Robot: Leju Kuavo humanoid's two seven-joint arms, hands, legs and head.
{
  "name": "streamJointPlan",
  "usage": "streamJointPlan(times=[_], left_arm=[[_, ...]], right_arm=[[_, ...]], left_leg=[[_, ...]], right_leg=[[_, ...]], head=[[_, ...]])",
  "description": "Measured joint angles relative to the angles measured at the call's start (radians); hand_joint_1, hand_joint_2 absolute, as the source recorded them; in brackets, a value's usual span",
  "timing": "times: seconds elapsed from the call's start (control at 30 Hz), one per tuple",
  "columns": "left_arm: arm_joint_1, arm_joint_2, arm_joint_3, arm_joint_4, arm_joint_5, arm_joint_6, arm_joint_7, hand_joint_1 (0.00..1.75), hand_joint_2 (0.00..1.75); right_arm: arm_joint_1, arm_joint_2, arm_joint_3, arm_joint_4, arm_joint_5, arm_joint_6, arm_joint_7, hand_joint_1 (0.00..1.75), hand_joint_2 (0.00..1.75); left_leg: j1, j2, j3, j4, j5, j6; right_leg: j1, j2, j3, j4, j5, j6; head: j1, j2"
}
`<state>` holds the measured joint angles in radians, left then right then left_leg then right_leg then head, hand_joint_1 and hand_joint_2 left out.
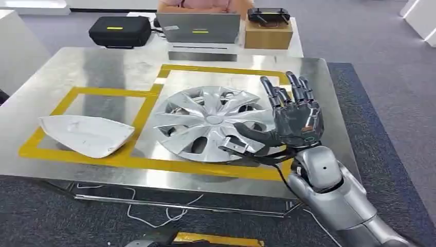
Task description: Take the parts from the cabinet and place them on the table.
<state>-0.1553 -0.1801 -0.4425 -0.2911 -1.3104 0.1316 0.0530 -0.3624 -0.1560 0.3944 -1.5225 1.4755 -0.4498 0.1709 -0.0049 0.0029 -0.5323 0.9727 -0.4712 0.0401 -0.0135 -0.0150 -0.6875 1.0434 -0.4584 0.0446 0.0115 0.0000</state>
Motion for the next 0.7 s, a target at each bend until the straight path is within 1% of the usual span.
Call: streamJointPlan(times=[0.03,0.07,0.1,0.13,0.17,0.2,0.23,0.27,0.3,0.33,0.4,0.43,0.47,0.5,0.53,0.57,0.6,0.63,0.67,0.7], left_arm=[[0.000,-0.001,0.000,0.000,0.000,0.000,0.000,0.00,0.00],[0.000,-0.002,0.000,0.000,0.000,0.000,0.000,0.00,0.00],[0.000,-0.001,0.000,0.000,0.000,0.000,0.000,0.00,0.00],[0.001,0.000,0.000,0.000,0.000,0.000,0.000,0.00,0.00],[0.001,0.000,0.000,0.000,0.000,0.000,0.000,0.00,0.00],[0.001,0.000,0.000,0.000,0.000,0.000,0.000,0.00,0.00],[0.001,-0.001,0.000,0.000,0.000,0.000,0.000,0.00,0.00],[0.001,-0.001,0.000,0.000,0.000,0.000,0.000,0.00,0.00],[0.001,-0.001,0.000,0.000,0.000,0.000,0.000,0.00,0.00],[-0.001,0.000,0.000,0.000,0.000,0.000,0.000,0.00,0.00],[-0.001,-0.001,0.000,0.000,0.000,0.000,0.000,0.00,0.00],[0.001,-0.001,0.000,0.000,0.000,0.000,0.000,0.00,0.00],[0.003,0.001,0.000,0.000,0.000,0.000,0.000,0.00,0.00],[0.003,0.001,0.000,0.000,0.000,-0.001,0.000,0.00,0.00],[0.003,0.001,0.000,0.000,0.000,-0.001,0.000,0.00,0.00],[0.003,0.002,0.000,0.000,0.000,-0.001,0.000,0.00,0.00],[0.003,0.002,0.000,0.000,0.000,-0.001,0.000,0.00,0.00],[0.004,0.002,0.000,0.000,0.000,-0.001,0.000,0.00,0.00],[0.004,0.002,0.000,0.000,0.000,-0.001,0.000,0.00,0.00],[0.003,0.002,0.000,0.000,0.000,-0.001,0.000,0.00,0.00]], right_arm=[[0.000,0.000,0.000,0.000,0.000,0.000,0.000,0.00,0.00],[0.001,0.000,0.000,0.000,0.000,0.000,0.001,0.00,0.00],[0.003,0.000,0.001,0.000,0.000,0.000,0.002,0.00,0.00],[0.004,0.000,0.001,0.000,0.000,0.000,0.002,0.00,0.00],[0.005,0.000,0.001,0.001,0.000,0.000,0.002,0.00,0.00],[0.005,0.000,0.001,0.001,0.000,0.000,0.002,0.00,0.00],[0.004,0.000,0.001,0.001,0.000,0.000,0.002,0.00,0.00],[0.003,0.000,0.000,0.001,0.000,0.000,0.002,0.00,0.00],[-0.001,0.000,0.000,0.001,0.000,0.000,0.002,0.00,0.00],[-0.001,0.000,0.000,0.000,0.000,0.000,0.002,0.00,0.00],[0.002,0.000,0.001,0.000,-0.001,-0.001,0.001,0.00,0.00],[0.003,0.000,0.001,0.000,-0.001,0.000,0.001,0.00,0.00],[0.002,0.000,0.001,0.001,-0.001,0.000,0.001,0.00,0.00],[-0.001,0.000,0.002,0.001,-0.001,0.000,0.000,0.00,0.00],[-0.001,0.000,0.002,0.001,-0.001,0.000,0.001,0.00,0.00],[0.000,0.000,0.002,0.001,-0.001,0.000,0.001,0.00,0.00],[0.000,0.000,0.002,0.001,-0.001,0.000,0.001,0.00,0.00],[0.001,0.000,0.003,0.001,-0.001,0.000,0.001,0.00,0.00],[0.001,0.000,0.003,0.001,-0.001,0.000,0.001,0.00,0.00],[0.002,0.000,0.003,0.001,-0.001,0.000,0.001,0.00,0.00]], left_leg=[[0.001,0.000,-0.014,0.000,0.010,0.002],[0.000,0.000,-0.026,0.001,0.019,0.004],[-0.001,0.000,-0.043,0.002,0.031,0.004],[-0.001,-0.001,-0.057,0.003,0.040,0.004],[-0.002,-0.001,-0.070,0.003,0.050,0.002],[-0.001,-0.003,-0.081,0.004,0.058,0.000],[-0.001,-0.005,-0.090,0.006,0.065,-0.003],[-0.001,-0.006,-0.097,0.008,0.072,-0.007],[-0.004,-0.006,-0.105,0.011,0.077,-0.014],[-0.006,-0.005,-0.111,0.014,0.084,-0.018],[-0.005,-0.006,-0.114,0.011,0.102,-0.026],[-0.005,-0.007,-0.116,0.010,0.110,-0.032],[-0.003,-0.012,-0.125,0.014,0.106,-0.037],[-0.003,-0.011,-0.136,0.035,0.061,-0.046],[0.001,-0.010,-0.155,0.095,0.000,-0.051],[0.003,-0.010,-0.175,0.174,-0.055,-0.056],[0.005,-0.010,-0.195,0.263,-0.103,-0.060],[0.005,-0.010,-0.202,0.320,-0.120,-0.062],[0.006,-0.010,-0.193,0.335,-0.106,-0.061],[0.006,-0.010,-0.166,0.313,-0.076,-0.059]], right_leg=[[-0.001,0.006,-0.017,0.069,-0.060,0.005],[-0.001,0.008,-0.037,0.144,-0.104,0.008],[-0.001,0.010,-0.059,0.230,-0.144,0.011],[-0.001,0.010,-0.060,0.270,-0.149,0.013],[-0.001,0.010,-0.039,0.262,-0.129,0.014],[-0.001,0.010,0.001,0.216,-0.097,0.013],[-0.001,0.010,0.064,0.132,-0.063,0.010],[-0.001,0.012,0.131,0.037,-0.047,0.008],[0.000,0.017,0.188,-0.048,-0.072,0.005],[0.002,0.022,0.208,-0.082,-0.077,0.002],[0.005,0.020,0.196,-0.072,-0.069,-0.004],[0.006,0.019,0.190,-0.070,-0.062,-0.014],[-0.003,0.013,0.173,-0.077,-0.050,-0.029],[-0.002,0.012,0.171,-0.076,-0.040,-0.038],[-0.002,0.010,0.161,-0.075,-0.031,-0.047],[-0.002,0.009,0.151,-0.075,-0.024,-0.047],[-0.001,0.006,0.139,-0.074,-0.015,-0.047],[-0.001,0.005,0.128,-0.073,-0.007,-0.047],[-0.001,0.003,0.115,-0.071,0.001,-0.046],[-0.001,0.002,0.102,-0.068,0.008,-0.044]], head=[[0.002,0.000],[0.004,0.000],[0.002,0.000],[0.004,0.000],[0.003,0.000],[0.004,0.000],[0.004,0.000],[0.004,0.000],[0.004,0.000],[0.001,0.000],[0.003,0.000],[0.003,0.000],[0.003,0.000],[0.000,0.000],[-0.007,0.000],[-0.005,0.000],[-0.006,0.000],[-0.006,0.000],[-0.006,0.000],[-0.006,0.000]])
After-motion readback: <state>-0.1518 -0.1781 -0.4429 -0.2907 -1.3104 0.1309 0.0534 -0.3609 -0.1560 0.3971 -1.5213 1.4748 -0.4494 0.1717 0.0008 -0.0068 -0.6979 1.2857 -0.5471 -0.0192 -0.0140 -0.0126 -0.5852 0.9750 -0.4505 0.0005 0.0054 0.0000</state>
